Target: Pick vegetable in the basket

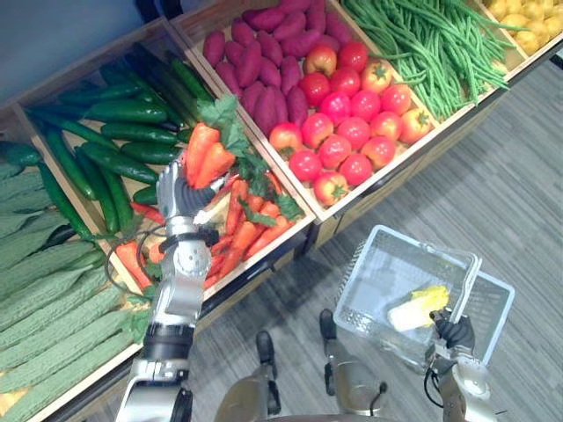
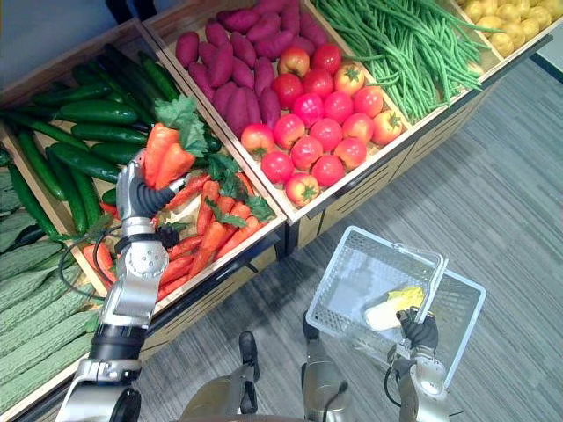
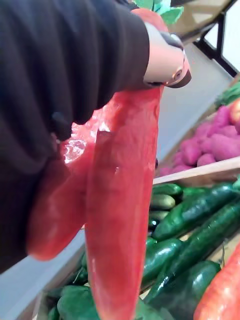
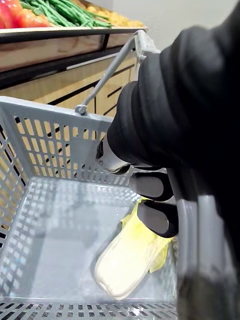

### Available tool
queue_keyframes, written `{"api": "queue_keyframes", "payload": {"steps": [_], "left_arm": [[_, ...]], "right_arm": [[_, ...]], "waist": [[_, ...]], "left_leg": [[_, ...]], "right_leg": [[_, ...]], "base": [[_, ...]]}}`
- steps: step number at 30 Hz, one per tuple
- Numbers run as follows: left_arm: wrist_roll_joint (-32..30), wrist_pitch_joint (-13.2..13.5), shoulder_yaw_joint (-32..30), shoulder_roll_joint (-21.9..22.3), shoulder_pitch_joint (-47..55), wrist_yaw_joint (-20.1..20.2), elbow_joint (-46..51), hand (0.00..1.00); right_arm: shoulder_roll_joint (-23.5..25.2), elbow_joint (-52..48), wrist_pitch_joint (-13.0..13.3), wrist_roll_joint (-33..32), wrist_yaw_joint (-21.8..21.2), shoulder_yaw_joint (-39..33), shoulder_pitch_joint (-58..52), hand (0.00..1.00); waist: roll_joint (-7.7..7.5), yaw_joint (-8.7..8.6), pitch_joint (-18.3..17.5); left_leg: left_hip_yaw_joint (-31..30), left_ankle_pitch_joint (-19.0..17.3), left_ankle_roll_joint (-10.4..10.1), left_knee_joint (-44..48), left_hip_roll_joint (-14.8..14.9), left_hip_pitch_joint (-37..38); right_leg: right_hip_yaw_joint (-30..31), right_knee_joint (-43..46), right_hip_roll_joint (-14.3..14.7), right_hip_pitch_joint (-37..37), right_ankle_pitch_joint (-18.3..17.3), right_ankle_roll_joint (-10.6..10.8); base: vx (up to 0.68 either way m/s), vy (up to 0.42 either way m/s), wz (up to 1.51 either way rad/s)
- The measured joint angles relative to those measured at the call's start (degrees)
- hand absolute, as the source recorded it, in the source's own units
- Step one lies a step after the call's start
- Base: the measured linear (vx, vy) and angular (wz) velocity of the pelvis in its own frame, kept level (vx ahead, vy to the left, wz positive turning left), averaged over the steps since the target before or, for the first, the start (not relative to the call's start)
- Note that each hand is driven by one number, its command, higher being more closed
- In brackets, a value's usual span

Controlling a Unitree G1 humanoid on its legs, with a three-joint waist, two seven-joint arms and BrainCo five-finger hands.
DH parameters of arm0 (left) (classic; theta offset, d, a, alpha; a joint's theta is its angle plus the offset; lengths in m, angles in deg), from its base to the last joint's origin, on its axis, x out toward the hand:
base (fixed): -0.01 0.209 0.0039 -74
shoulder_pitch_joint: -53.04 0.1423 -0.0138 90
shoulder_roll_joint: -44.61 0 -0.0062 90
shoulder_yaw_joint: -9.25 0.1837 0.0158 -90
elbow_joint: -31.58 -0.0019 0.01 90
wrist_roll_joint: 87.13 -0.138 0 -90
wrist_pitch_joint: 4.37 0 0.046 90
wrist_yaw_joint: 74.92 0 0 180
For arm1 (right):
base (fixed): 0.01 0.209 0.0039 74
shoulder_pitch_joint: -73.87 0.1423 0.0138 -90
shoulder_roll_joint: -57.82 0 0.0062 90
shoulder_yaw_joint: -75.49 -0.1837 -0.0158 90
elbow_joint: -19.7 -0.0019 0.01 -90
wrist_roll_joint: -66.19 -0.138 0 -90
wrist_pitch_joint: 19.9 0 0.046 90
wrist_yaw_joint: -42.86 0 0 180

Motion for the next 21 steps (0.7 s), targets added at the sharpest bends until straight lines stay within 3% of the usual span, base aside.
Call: {"api": "queue_keyframes", "payload": {"steps": [1,2,3,7,9,11,13,14,16,18,19,21], "left_arm": [[0.6,0.3,-0.6,1.5,2.1,-0.1,2.7,1.0],[5.9,3.9,-0.8,5.3,9.6,-0.8,9.0,1.0],[7.0,4.8,-0.8,5.4,10.4,-0.8,9.8,1.0],[8.0,5.6,-0.6,6.5,12.0,-1.1,12.0,1.0],[9.1,6.2,-0.5,7.7,15.2,-0.7,15.0,1.0],[10.0,6.6,-0.1,7.6,16.8,0.3,15.6,1.0],[10.8,6.9,0.6,6.9,16.3,1.4,15.3,1.0],[11.1,6.9,1.1,6.9,16.0,1.5,15.1,1.0],[11.2,7.0,2.4,6.9,15.3,2.7,14.8,1.0],[11.2,7.5,3.1,7.1,15.3,3.5,14.0,1.0],[11.2,7.6,4.7,7.3,15.3,4.0,12.8,1.0],[11.3,7.7,6.8,7.9,14.8,4.9,11.3,1.0]], "right_arm": [[0.1,0.0,-0.1,0.3,-0.5,0.0,-0.1,1.0],[1.4,0.0,-0.2,1.5,-0.6,-0.7,-2.2,1.0],[1.7,0.0,-0.2,1.6,-0.5,-1.0,-2.2,1.0],[2.2,-0.5,-0.6,1.8,-0.5,-2.1,-2.2,1.0],[2.0,-1.3,-0.9,3.2,-0.3,-2.0,-1.1,1.0],[1.6,-2.2,-1.9,4.3,0.5,-1.9,1.6,1.0],[1.0,-3.1,-2.0,4.6,1.2,-0.4,3.2,1.0],[0.9,-3.8,-2.1,4.8,1.2,-0.2,3.2,1.0],[0.9,-6.1,-2.1,4.9,1.4,1.8,3.3,1.0],[0.9,-7.8,-2.1,5.2,1.0,3.3,3.2,1.0],[0.2,-8.8,-2.1,5.5,1.0,4.6,3.2,1.0],[-1.1,-9.3,-2.1,5.4,0.8,6.8,3.8,1.0]], "waist": [[0.01,-0.02,0.0],[0.51,0.29,-4.0],[0.54,0.2,-4.2],[0.55,0.15,-5.2],[0.59,1.68,-5.3],[1.63,1.59,-5.3],[1.8,1.53,-5.6],[1.93,1.62,-5.6],[2.06,1.77,-5.6],[2.02,1.5,-5.7],[2.93,1.47,-6.0],[3.27,1.24,-6.3]], "left_leg": [[0.5,-0.2,0.2,0.0,0.0,0.8],[2.3,-1.2,1.0,0.4,0.0,2.5],[2.7,-1.7,1.3,1.0,-0.1,3.0],[5.3,-3.3,1.5,3.3,0.0,3.4],[12.0,-7.0,1.6,8.1,0.8,3.2],[18.1,-10.4,1.9,12.2,3.6,2.4],[25.5,-13.1,1.9,15.1,6.5,2.6],[27.3,-13.3,1.6,15.2,7.0,3.1],[34.7,-13.9,-0.3,15.3,9.3,6.5],[38.3,-14.1,-2.1,15.1,9.9,9.3],[40.0,-14.3,-2.6,15.1,10.8,10.9],[41.4,-14.2,-2.7,20.6,13.3,11.5]], "right_leg": [[0.3,0.0,0.0,0.7,-0.1,0.1],[2.0,-0.1,0.2,1.8,-0.2,0.3],[2.4,-0.1,0.1,2.4,-0.2,0.3],[4.8,0.7,0.8,2.2,-0.1,0.5],[10.1,2.2,2.0,0.1,0.1,1.0],[4.4,1.9,1.4,-1.0,-3.9,0.7],[-11.3,4.7,-1.1,-4.0,-4.5,-2.0],[-15.7,5.5,-2.0,-4.4,-4.9,-2.9],[-31.3,8.9,-4.7,-4.1,-6.1,-5.1],[-33.0,10.5,-4.7,-4.2,-3.7,-6.2],[-30.4,12.4,-3.6,-5.3,-3.6,-6.4],[-26.8,15.6,-2.1,-6.4,-6.6,-6.9]], "base": [[0.04,0.03,-0.43],[0.04,0.036,-0.43],[0.04,0.037,-0.42],[-0.04,0.014,-0.34],[-0.09,0.037,-1.57],[-0.09,0.006,-1.81],[-0.03,-0.005,-1.74],[0.04,-0.03,-1.63],[0.12,-0.096,-1.65],[0.17,-0.129,-1.41],[0.25,-0.177,-1.56],[0.33,-0.223,-1.2]]}}
